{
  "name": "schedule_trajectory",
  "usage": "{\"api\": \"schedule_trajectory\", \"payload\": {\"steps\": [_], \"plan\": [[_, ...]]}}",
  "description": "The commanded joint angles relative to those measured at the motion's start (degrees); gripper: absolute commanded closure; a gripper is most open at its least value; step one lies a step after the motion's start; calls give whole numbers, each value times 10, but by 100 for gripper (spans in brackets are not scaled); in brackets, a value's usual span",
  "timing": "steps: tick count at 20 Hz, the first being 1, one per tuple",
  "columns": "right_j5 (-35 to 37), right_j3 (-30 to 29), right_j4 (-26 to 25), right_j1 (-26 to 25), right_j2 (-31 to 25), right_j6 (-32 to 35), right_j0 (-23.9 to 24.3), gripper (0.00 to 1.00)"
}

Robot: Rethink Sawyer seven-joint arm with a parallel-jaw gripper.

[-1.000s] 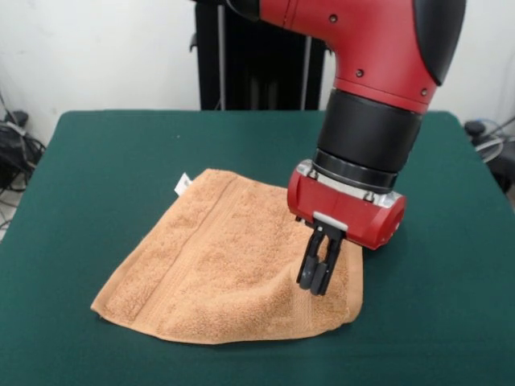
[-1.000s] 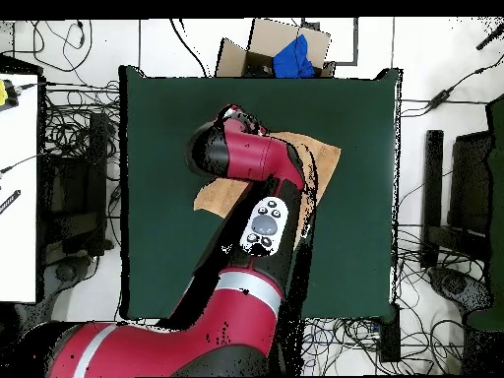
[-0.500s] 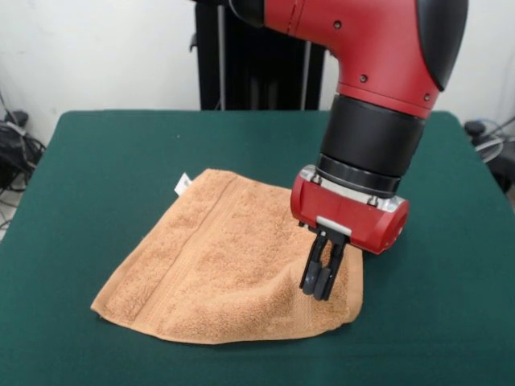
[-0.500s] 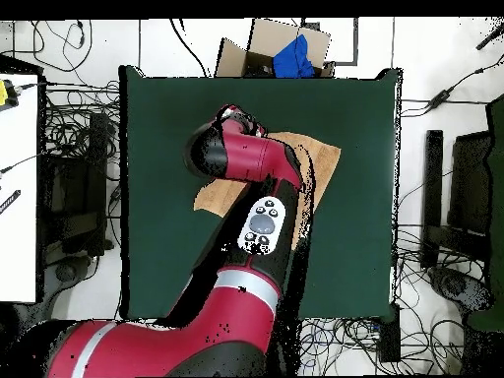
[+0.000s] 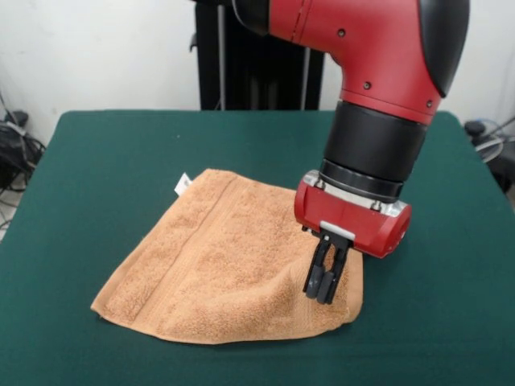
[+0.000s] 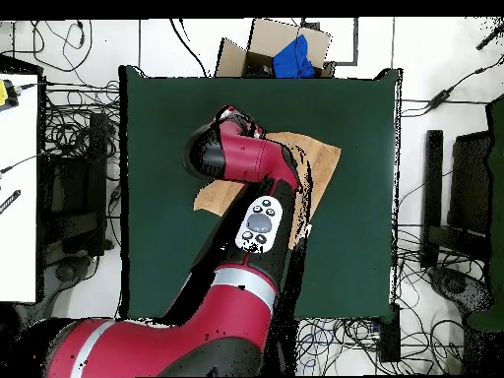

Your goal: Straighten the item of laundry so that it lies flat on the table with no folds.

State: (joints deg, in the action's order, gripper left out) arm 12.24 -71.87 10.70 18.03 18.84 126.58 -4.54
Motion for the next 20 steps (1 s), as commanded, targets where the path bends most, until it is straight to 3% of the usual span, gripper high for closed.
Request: {"api": "schedule_trajectory", "payload": {"steps": [1,20], "plan": [[-12,-49,1,5,-15,88,-1,100],[-41,-75,-10,14,-30,82,6,100]]}}
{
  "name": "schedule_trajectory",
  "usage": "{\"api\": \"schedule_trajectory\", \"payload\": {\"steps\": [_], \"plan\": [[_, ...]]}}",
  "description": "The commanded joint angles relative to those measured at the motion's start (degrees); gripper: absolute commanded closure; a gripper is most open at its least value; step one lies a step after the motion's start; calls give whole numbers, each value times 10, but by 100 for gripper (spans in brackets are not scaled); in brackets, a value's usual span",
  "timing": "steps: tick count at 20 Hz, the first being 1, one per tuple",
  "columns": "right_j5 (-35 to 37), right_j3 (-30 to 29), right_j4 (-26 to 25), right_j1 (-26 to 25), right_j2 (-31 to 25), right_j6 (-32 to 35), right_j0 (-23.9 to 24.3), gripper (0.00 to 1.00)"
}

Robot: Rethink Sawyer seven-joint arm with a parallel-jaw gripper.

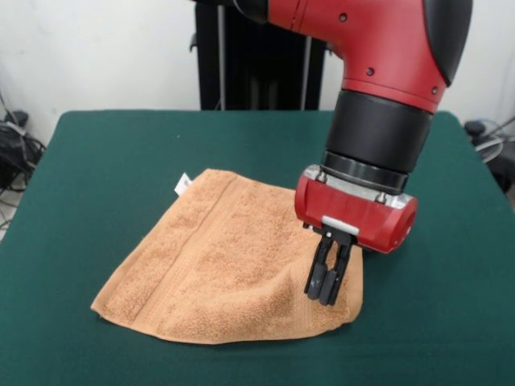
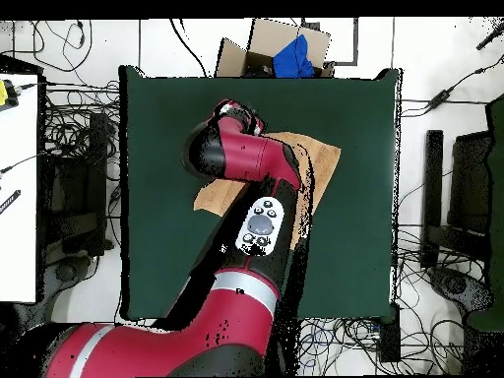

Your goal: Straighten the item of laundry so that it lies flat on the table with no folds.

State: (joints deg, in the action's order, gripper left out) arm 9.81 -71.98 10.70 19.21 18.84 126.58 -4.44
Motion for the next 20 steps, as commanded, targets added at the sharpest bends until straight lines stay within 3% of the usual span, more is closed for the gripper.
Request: {"api": "schedule_trajectory", "payload": {"steps": [1,20], "plan": [[-17,-74,-10,2,-30,81,6,100],[-22,-84,-14,5,-35,74,9,100]]}}
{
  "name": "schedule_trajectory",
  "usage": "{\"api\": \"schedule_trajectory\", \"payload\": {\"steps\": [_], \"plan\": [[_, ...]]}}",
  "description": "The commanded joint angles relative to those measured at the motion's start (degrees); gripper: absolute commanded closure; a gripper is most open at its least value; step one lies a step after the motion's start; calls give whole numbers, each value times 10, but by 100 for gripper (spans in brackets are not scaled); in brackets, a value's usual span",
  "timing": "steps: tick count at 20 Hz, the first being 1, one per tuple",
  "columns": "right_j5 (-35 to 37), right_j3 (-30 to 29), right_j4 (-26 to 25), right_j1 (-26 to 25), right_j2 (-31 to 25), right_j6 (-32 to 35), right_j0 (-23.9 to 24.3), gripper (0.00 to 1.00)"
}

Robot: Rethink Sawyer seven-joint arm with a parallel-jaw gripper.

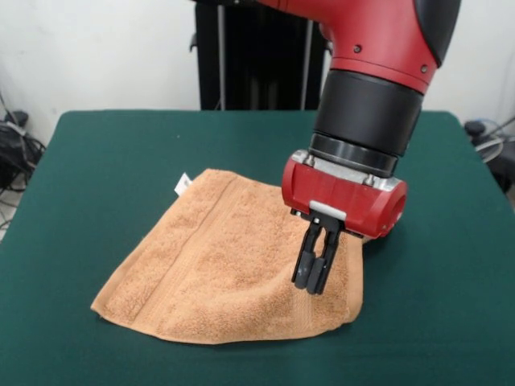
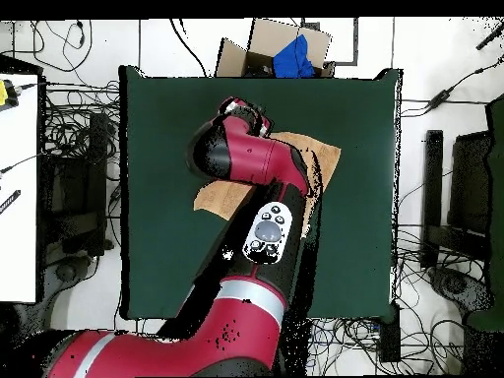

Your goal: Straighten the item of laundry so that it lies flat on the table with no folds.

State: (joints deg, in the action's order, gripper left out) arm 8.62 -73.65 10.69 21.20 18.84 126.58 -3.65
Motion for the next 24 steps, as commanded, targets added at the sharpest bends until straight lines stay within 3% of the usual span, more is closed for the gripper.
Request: {"api": "schedule_trajectory", "payload": {"steps": [1,24], "plan": [[-9,-70,-14,-14,-34,75,0,100],[-20,-103,-33,1,-87,47,35,100]]}}
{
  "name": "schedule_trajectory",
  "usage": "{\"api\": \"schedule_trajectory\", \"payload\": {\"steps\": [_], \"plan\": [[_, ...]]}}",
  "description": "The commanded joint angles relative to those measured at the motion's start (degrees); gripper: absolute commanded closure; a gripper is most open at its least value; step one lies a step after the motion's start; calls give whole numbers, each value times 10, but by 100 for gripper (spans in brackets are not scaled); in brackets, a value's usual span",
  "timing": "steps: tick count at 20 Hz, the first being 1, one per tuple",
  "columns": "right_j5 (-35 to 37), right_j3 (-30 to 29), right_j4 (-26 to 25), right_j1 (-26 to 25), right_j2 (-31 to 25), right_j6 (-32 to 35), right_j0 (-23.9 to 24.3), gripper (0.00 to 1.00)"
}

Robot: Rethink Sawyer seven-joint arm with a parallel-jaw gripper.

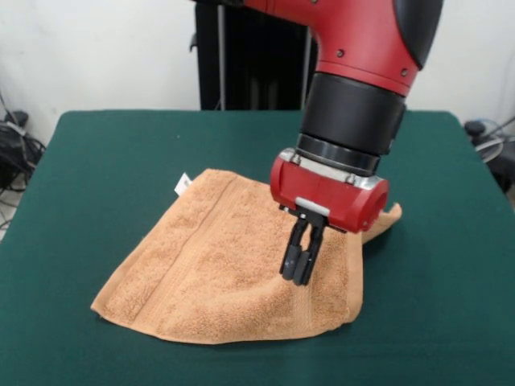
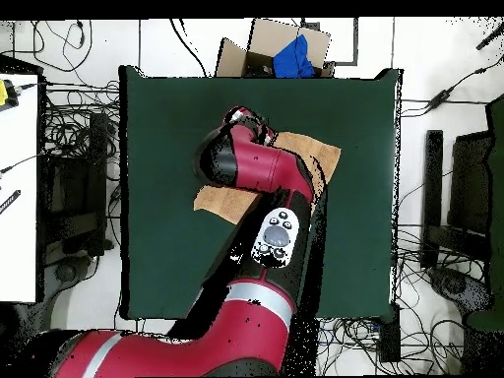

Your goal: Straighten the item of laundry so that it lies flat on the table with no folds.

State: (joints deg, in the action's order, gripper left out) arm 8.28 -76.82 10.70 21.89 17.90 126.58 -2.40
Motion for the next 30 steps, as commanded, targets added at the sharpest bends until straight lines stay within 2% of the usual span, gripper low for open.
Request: {"api": "schedule_trajectory", "payload": {"steps": [1,18,30], "plan": [[-17,-72,-34,-5,-79,46,24,100],[-11,-84,-40,-1,-93,36,27,100],[12,-67,-28,-1,-92,37,16,100]]}}
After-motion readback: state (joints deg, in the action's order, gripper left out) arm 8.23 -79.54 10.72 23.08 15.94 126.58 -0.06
